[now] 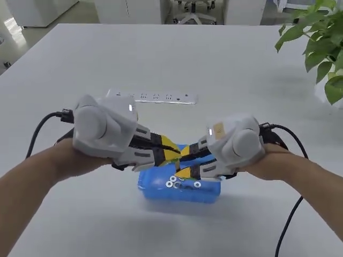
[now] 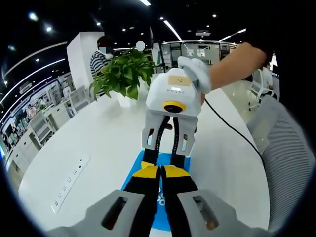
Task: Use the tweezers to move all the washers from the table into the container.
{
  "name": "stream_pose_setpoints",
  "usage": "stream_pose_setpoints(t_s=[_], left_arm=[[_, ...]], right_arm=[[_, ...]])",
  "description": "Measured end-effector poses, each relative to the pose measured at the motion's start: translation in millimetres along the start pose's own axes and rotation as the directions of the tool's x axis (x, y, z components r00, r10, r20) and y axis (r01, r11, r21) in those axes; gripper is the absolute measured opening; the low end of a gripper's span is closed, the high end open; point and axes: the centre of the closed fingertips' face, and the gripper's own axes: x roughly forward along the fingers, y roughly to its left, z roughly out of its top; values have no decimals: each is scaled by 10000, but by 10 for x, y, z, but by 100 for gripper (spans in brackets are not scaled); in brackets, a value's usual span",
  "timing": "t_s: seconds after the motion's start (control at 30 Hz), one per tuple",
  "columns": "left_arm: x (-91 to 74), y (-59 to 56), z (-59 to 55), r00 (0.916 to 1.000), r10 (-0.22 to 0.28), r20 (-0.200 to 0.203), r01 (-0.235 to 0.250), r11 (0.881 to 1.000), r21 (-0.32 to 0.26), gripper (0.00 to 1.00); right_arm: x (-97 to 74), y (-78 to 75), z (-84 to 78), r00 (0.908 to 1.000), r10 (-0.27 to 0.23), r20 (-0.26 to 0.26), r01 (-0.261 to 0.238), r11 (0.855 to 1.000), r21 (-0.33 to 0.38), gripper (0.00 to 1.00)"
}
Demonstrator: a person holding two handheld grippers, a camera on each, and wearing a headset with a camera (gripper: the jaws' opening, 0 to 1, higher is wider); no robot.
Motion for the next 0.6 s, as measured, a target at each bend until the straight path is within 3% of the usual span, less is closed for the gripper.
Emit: stream_pose_setpoints(t_s=[0.6], left_arm=[[-124, -177, 232, 9998, -60, 204, 58, 9999, 96, 5]], right_arm=[[-256, 78, 99, 9982, -593, -105, 597, 9977, 336, 25]])
